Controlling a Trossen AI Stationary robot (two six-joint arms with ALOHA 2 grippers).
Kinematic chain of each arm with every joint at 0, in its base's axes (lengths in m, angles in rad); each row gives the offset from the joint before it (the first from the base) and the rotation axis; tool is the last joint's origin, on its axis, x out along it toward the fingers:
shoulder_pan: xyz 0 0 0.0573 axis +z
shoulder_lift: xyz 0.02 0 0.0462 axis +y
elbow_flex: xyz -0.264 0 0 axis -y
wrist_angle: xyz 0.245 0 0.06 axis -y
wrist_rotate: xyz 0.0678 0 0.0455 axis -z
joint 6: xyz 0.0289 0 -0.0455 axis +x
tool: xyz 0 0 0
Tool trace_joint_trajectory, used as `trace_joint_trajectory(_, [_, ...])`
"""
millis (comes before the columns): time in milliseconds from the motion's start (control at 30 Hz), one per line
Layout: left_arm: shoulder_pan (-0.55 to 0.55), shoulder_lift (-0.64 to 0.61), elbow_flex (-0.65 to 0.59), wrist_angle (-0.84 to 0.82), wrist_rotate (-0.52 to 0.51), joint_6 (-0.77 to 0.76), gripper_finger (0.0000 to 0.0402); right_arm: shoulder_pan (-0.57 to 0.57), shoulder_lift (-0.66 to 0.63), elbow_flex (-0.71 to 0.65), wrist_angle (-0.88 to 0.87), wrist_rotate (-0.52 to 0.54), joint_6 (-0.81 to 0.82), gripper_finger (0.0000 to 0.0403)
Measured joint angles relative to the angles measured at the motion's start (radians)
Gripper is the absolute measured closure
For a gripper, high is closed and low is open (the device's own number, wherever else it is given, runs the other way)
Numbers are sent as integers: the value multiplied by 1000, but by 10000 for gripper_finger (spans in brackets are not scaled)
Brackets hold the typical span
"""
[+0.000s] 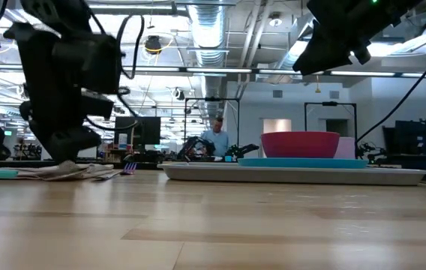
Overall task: Set up tray
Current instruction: Put the brown napkin on the gray serving tray to the left of the blue plate
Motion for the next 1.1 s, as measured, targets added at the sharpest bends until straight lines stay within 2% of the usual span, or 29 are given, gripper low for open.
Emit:
trace_joint_trajectory(100, [-37,0,40,-19,15,0,277,0,0,0,1,0,0,259])
trace_joint_trajectory(267, [-83,-1,98,-148,-42,-67,285,0,0,0,1,0,0,257])
trace_joint_trajectory(433, [-135,-2,133,-246,55,-97,287,0,0,0,1,0,0,258])
trace_joint_trajectory(567, [-193,-2,133,-235,69,-82,287,0,0,0,2,0,-5,260])
trace_joint_trajectory(767, [-264,-2,133,-220,90,64,287,0,0,0,3,0,-5,257])
trace_joint_trajectory(933, [-274,-3,133,-207,9,193,280,0,2,0,12,0,-6,257])
trace_joint_trajectory(1100, [-244,-3,133,-61,7,155,258,0,2,0,13,-1,-7,259])
